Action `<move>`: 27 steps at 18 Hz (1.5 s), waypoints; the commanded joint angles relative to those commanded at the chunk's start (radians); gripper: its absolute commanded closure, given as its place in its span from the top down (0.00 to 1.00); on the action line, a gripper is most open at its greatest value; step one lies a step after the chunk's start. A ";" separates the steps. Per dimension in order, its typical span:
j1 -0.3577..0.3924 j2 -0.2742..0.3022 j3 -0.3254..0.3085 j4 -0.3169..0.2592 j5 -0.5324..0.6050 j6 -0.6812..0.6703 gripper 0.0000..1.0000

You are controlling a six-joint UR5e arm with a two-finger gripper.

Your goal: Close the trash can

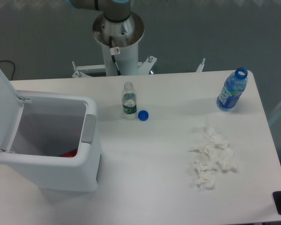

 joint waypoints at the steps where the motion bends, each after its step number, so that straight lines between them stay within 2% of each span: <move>1: 0.000 0.002 0.000 -0.002 0.005 0.003 1.00; 6: 0.011 0.005 -0.003 -0.002 0.040 0.008 1.00; 10: 0.046 0.009 -0.023 0.000 0.120 0.020 1.00; 17: 0.149 0.012 -0.026 0.002 0.121 0.021 1.00; 27: 0.233 0.006 -0.031 0.018 0.138 0.020 1.00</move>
